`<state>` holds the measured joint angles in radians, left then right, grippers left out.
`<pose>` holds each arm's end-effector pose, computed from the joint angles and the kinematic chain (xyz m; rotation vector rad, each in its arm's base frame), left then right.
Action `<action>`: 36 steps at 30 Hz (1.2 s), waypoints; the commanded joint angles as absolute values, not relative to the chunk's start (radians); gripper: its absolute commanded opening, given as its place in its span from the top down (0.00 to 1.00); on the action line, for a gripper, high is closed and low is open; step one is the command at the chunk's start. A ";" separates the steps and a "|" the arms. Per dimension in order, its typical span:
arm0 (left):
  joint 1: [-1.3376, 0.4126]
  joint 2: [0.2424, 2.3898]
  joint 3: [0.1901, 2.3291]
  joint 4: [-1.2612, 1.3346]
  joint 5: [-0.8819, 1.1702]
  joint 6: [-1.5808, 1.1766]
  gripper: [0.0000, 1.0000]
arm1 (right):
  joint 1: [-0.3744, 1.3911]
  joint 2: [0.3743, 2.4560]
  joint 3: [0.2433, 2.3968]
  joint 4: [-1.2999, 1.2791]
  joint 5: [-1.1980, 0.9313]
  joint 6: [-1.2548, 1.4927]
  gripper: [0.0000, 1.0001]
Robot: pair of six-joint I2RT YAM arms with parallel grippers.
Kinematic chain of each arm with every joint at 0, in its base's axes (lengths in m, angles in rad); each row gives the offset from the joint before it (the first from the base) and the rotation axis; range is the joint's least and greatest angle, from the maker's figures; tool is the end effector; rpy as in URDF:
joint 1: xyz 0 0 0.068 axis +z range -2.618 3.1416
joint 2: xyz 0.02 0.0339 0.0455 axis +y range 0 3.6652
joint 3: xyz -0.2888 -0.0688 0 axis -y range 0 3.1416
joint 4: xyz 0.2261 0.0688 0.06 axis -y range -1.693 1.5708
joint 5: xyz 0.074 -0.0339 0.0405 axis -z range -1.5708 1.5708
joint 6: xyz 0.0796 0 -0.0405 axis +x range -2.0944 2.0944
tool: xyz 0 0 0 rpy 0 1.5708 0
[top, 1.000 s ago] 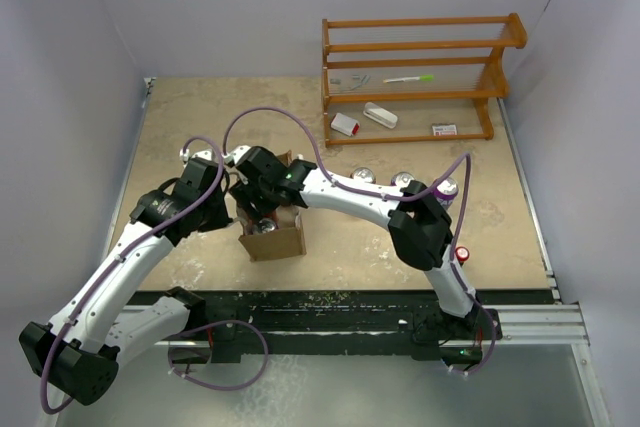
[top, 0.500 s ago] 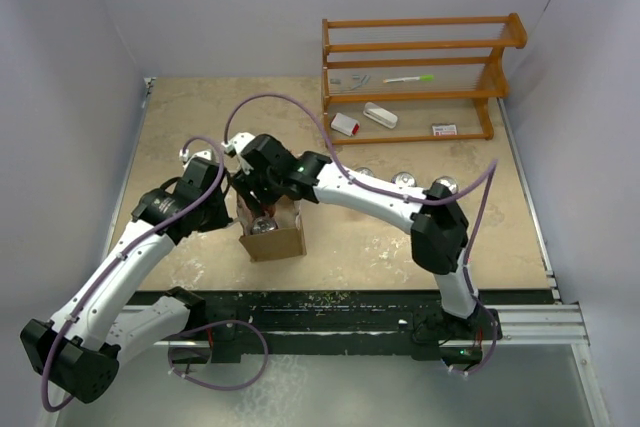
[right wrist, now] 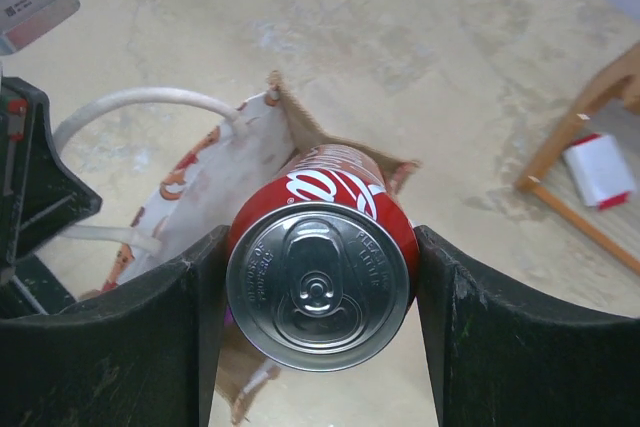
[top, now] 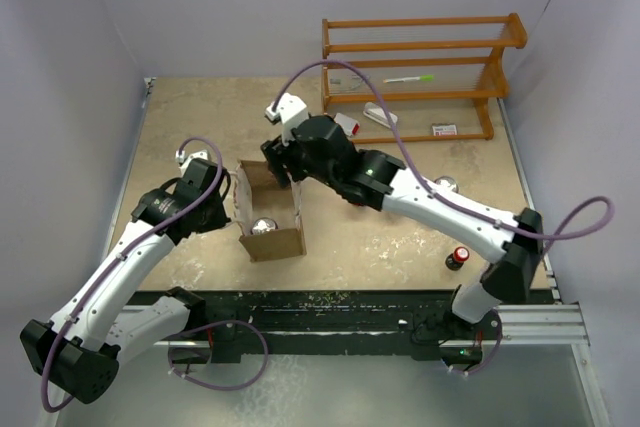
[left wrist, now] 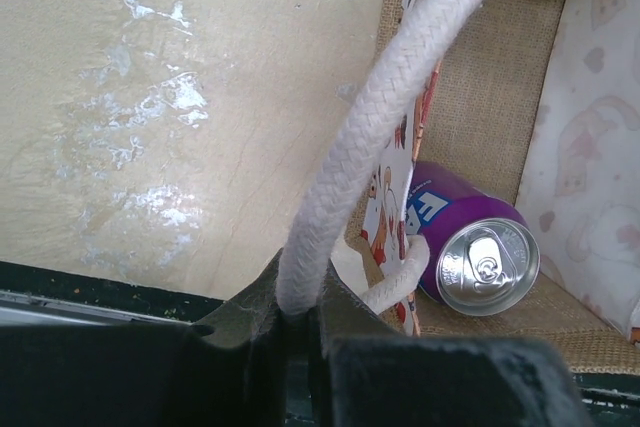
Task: Take the beverage out of the canvas bag
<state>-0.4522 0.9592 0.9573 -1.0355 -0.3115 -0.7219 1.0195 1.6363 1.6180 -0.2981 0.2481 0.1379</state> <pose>0.1515 -0.0465 0.2806 -0.4477 2.4925 -0.0521 0.2313 0.3388 0.4105 -0.6581 1.7992 0.5572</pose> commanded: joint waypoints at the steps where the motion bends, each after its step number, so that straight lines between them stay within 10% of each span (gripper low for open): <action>1: -0.457 0.962 0.991 -1.053 -0.348 -0.743 1.00 | 1.017 1.429 1.517 -0.045 0.401 0.049 1.00; 11: -0.457 0.964 0.995 -1.075 -0.376 -0.767 1.00 | 1.000 1.225 1.253 0.036 0.686 0.054 1.00; 36: -0.466 1.010 0.996 -1.075 -0.356 -0.759 1.00 | 0.927 1.335 1.116 0.116 0.508 0.087 1.00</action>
<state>-0.4553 1.0088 0.9627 -1.0714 -0.3466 -0.7494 0.9245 1.3354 1.1000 -0.0387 0.5327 0.0650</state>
